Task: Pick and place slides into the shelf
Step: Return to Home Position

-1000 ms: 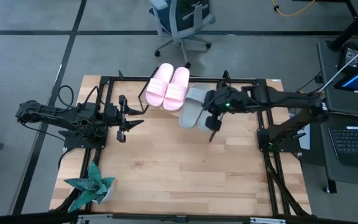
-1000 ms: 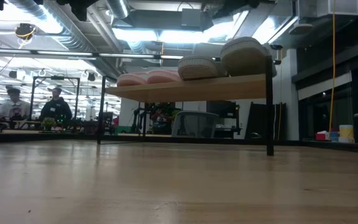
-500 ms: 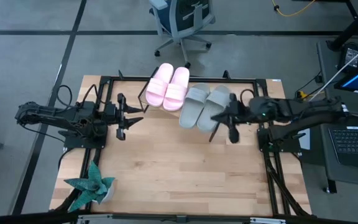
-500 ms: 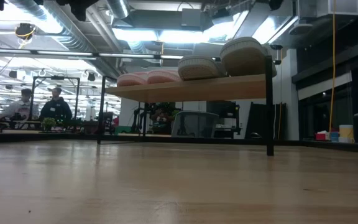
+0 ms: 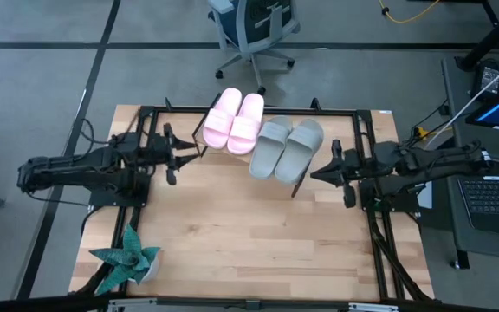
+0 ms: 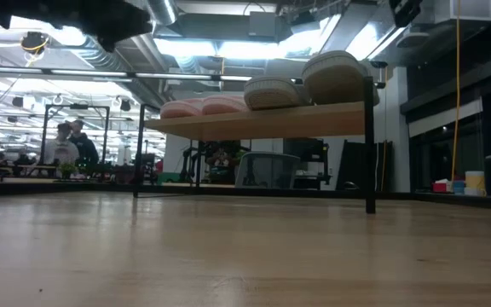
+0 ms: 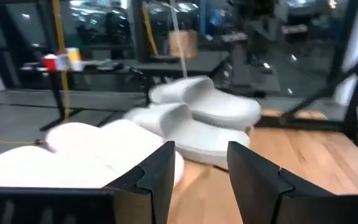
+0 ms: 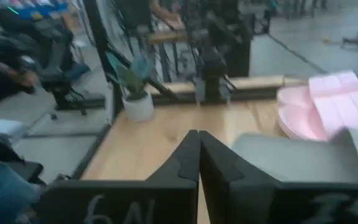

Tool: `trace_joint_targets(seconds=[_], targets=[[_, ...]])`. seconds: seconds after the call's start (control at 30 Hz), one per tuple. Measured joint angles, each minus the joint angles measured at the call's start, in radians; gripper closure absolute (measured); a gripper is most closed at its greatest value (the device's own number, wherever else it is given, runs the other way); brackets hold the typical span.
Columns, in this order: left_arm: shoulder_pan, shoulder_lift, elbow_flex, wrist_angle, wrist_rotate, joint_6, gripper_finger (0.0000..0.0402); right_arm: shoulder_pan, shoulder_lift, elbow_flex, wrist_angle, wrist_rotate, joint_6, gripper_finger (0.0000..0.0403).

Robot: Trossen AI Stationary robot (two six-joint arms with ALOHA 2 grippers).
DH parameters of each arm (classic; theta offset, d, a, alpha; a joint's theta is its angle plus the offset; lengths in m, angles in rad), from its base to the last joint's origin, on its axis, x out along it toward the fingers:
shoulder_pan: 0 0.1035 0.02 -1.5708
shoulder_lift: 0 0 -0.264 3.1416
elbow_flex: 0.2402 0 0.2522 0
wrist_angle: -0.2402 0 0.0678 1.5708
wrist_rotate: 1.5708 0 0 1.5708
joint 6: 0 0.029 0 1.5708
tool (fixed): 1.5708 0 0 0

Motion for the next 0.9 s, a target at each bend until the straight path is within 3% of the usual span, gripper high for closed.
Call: trace_joint_targets(seconds=[0.2, 0.37, 0.6, 0.9], targets=[[0.052, -0.163, -0.004, -0.107, 0.027, -0.041, 0.0263, 0.000, -0.058, -0.035, 0.032, -0.063, -0.017, 0.0394], [0.052, -0.301, -0.111, -0.096, -0.067, -0.096, 0.0263, -0.008, -0.067, -0.036, 0.012, -0.054, -0.020, 0.0394], [0.051, -0.377, -0.386, 0.294, -0.081, -0.146, 0.0263, -0.011, -0.062, -0.037, -0.057, -0.054, 0.002, 0.0393], [0.051, -0.380, -0.442, 0.317, -0.112, -0.170, 0.0263, -0.009, -0.069, -0.081, 0.033, -0.063, -0.026, 0.0393]])
